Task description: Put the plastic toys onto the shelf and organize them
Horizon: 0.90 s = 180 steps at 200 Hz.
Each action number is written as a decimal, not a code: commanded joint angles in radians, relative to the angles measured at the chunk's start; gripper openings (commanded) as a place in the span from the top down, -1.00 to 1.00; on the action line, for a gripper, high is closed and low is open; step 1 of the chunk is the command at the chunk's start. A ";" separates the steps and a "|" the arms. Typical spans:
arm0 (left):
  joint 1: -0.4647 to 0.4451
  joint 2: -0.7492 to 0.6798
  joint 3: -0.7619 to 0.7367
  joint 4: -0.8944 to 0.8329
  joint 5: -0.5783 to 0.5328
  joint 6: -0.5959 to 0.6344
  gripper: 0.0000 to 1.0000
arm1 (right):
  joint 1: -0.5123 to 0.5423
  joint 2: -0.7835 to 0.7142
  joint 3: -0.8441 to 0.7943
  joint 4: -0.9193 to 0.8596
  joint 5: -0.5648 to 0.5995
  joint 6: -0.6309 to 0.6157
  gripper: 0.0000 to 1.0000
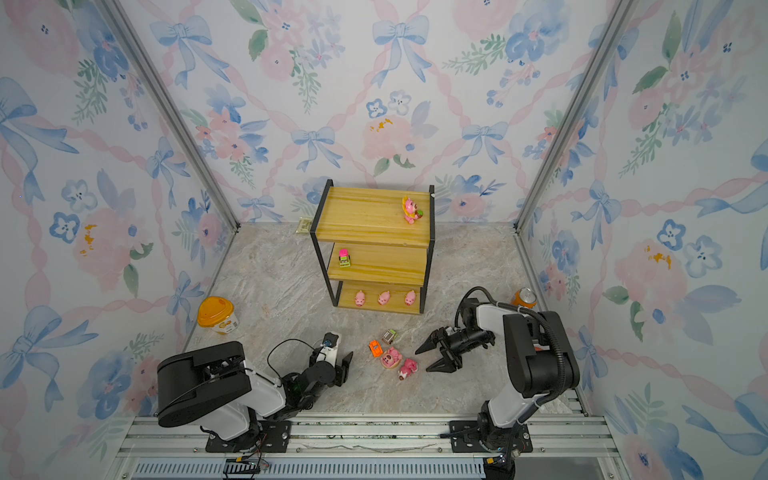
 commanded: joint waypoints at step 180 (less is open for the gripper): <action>-0.009 -0.008 0.006 0.052 0.047 0.054 -0.33 | 0.621 -0.313 -0.025 0.213 0.733 0.295 -0.13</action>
